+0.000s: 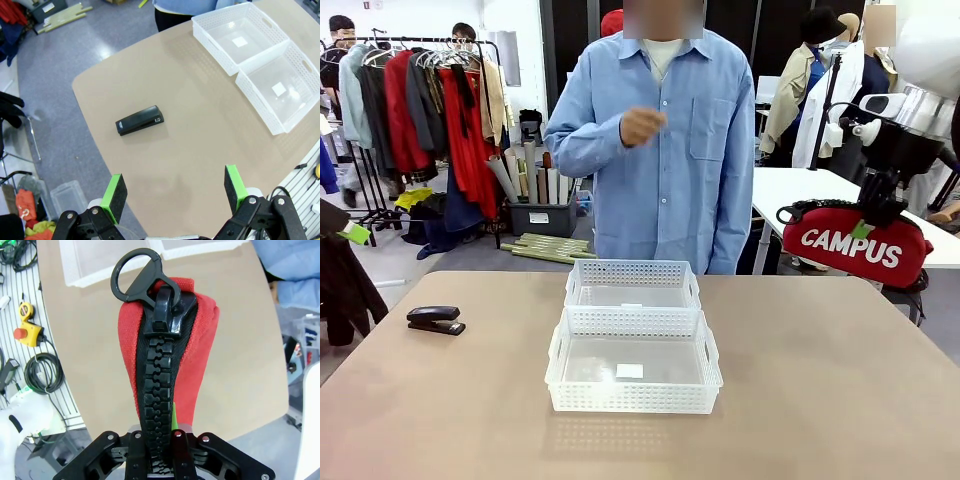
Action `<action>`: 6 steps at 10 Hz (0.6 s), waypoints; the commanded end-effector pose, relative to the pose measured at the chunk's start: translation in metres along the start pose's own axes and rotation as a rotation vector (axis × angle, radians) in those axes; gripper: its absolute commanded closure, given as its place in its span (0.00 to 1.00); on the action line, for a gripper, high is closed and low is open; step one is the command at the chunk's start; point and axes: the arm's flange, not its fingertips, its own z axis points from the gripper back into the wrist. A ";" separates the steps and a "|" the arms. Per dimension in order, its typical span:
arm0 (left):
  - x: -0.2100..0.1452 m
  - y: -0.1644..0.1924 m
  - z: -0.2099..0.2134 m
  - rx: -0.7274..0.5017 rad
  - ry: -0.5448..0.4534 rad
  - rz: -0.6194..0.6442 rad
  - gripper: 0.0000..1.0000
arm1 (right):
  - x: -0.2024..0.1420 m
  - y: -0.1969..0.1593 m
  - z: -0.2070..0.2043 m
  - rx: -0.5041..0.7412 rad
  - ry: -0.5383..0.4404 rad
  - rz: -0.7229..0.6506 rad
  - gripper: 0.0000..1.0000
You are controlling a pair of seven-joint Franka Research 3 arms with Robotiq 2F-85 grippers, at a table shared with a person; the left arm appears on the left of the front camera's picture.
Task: Distribute items into two baskets.
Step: Move the picked Pencil pouch towards the Organizing basket indicated by the person, stopping as directed.
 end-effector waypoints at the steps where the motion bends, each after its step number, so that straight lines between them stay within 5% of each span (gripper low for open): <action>1: 0.000 0.001 0.000 0.002 0.002 0.000 0.00 | 0.000 -0.001 0.001 -0.010 -0.003 0.000 1.00; 6: 0.000 0.001 0.000 0.002 0.002 0.000 0.00 | 0.000 -0.001 0.001 -0.010 -0.003 0.000 1.00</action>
